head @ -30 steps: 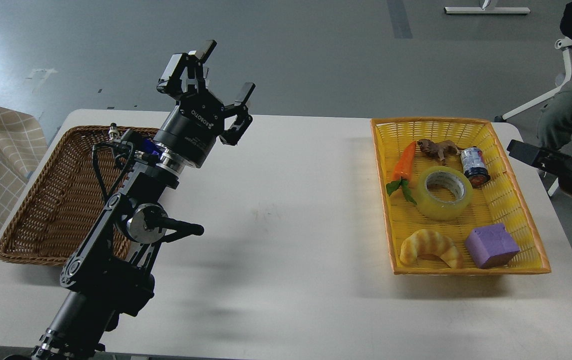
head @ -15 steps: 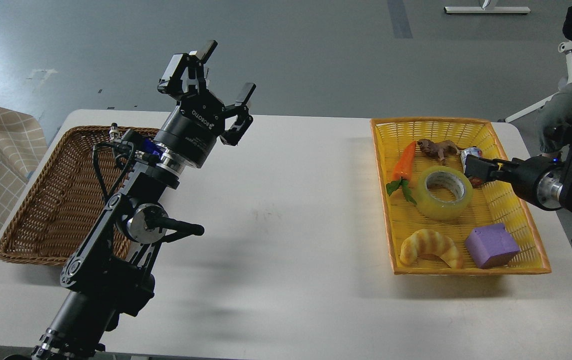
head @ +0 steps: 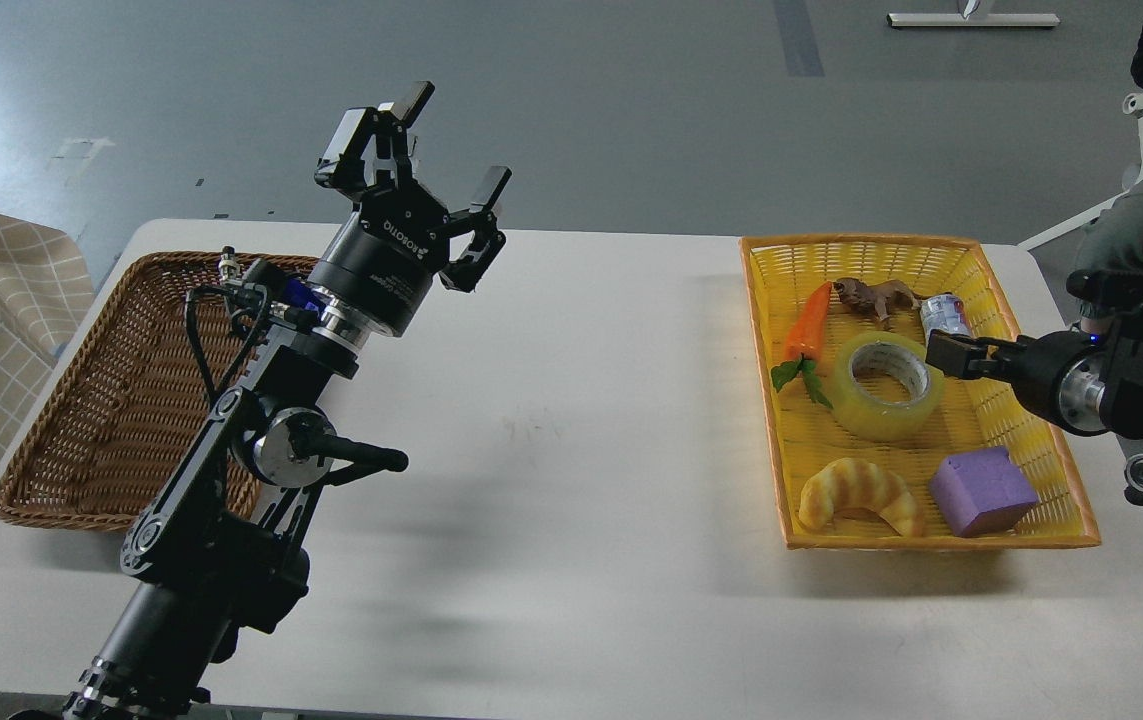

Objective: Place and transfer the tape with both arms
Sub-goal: 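Reach the right gripper into the yellow tray toward the tape roll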

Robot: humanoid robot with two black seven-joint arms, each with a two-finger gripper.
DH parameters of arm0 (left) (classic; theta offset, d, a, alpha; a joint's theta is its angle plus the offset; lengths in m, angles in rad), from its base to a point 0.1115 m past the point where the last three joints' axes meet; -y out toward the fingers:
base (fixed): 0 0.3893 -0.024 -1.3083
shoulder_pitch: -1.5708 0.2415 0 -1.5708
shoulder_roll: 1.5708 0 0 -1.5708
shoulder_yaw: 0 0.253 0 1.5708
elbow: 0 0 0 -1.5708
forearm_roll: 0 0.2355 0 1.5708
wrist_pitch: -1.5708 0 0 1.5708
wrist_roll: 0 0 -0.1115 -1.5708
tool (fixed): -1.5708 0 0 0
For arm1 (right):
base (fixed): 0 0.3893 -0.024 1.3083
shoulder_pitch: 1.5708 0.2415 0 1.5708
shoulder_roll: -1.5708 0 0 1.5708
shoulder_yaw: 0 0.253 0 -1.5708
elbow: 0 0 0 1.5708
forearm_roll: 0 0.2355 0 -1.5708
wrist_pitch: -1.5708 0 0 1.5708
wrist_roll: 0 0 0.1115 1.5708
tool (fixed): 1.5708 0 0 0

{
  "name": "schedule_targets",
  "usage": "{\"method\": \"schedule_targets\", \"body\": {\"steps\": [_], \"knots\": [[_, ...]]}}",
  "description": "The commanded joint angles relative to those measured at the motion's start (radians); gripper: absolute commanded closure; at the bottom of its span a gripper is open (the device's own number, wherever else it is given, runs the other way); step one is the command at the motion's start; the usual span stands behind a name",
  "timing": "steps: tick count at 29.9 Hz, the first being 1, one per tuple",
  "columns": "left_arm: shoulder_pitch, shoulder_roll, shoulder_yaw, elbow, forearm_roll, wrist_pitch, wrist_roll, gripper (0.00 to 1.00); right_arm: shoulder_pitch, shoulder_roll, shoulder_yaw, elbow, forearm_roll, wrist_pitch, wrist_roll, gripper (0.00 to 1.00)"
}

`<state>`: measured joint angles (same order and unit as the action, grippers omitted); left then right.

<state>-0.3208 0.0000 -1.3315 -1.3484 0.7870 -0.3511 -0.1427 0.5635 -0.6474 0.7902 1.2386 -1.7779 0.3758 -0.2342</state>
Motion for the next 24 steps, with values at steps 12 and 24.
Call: {"method": "schedule_targets", "body": {"steps": [12, 24], "knots": [[-0.004, 0.0, 0.0, 0.0, -0.003, 0.0, 0.0, 0.02, 0.012, 0.086, -0.003, -0.097, -0.089, 0.0, -0.004, 0.18], [-0.014, 0.0, 0.0, 0.0, -0.006, -0.003, -0.002, 0.02, 0.021, 0.123, -0.025, -0.11, -0.089, 0.0, -0.016, 0.22]]}}
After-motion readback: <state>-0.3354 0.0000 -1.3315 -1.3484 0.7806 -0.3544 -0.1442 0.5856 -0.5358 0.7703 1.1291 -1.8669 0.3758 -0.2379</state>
